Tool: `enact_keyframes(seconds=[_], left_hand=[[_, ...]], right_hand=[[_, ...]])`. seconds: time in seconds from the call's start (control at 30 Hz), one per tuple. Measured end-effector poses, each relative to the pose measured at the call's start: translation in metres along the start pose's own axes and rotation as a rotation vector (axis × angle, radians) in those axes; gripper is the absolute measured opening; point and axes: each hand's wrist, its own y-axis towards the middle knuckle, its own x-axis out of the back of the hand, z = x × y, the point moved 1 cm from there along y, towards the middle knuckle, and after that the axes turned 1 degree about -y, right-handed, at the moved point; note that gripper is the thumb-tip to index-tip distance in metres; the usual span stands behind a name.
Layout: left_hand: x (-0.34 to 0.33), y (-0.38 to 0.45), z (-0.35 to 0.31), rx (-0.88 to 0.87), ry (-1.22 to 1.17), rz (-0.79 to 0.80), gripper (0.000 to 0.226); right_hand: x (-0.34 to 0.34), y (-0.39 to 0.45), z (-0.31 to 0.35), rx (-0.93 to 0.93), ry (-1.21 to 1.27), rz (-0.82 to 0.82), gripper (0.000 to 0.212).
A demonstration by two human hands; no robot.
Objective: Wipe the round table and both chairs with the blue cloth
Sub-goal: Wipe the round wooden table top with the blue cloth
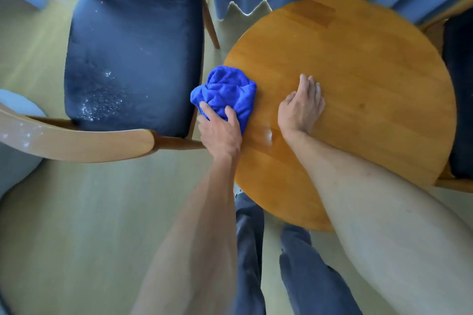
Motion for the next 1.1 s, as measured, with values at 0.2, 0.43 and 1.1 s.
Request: enact_keyframes(seconds=[0.2, 0.43, 1.1], left_hand=[[0.005, -0.046, 0.017, 0.039, 0.063, 0.01, 0.071], [-0.004, -0.137, 0.051, 0.043, 0.143, 0.01, 0.05], [0.025, -0.192, 0.045, -0.134, 0.145, -0.147, 0.031]], right_hand=[[0.029, -0.038, -0.046, -0.067, -0.002, -0.009, 0.05], [0.056, -0.114, -0.134, 0.072, -0.05, 0.064, 0.05], [0.075, -0.19, -0.176, 0.449, -0.037, 0.111, 0.055]])
